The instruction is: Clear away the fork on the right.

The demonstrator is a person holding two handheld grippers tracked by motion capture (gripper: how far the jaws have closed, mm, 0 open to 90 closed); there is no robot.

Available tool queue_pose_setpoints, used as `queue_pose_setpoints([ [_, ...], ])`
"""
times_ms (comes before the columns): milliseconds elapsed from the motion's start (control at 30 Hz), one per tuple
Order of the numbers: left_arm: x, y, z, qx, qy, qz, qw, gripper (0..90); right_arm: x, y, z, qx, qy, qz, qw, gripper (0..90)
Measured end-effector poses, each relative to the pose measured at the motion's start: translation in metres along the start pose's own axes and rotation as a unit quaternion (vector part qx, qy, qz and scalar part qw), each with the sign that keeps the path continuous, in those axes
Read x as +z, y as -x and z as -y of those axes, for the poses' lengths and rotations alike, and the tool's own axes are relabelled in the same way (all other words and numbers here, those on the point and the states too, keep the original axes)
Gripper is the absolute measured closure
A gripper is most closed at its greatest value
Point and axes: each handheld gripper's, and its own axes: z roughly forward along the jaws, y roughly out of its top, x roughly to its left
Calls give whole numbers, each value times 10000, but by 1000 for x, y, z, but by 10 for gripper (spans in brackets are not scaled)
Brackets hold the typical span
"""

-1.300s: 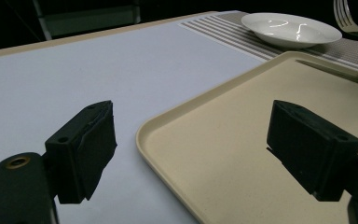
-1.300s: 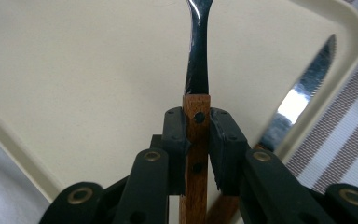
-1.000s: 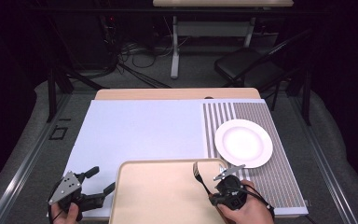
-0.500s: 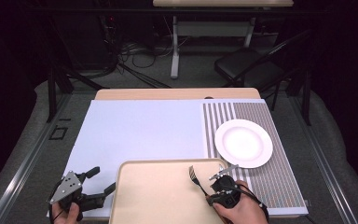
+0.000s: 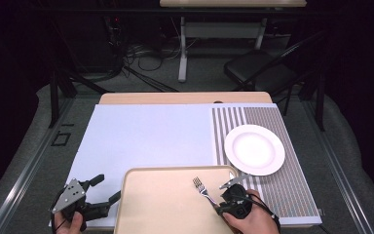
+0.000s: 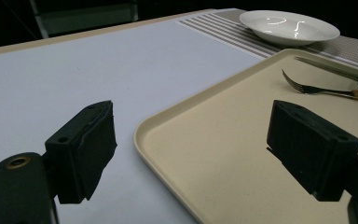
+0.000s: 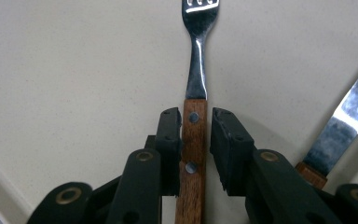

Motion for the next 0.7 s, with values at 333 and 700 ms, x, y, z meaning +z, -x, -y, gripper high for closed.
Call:
queue_pose_setpoints([
  [333, 1, 1, 0, -1, -6, 3, 10000, 157, 3, -15, -6, -796, 83, -130, 9967, 900],
  [700, 1, 0, 0, -13, -5, 11, 10000, 157, 17, -13, -8, -773, -15, -80, 9970, 900],
])
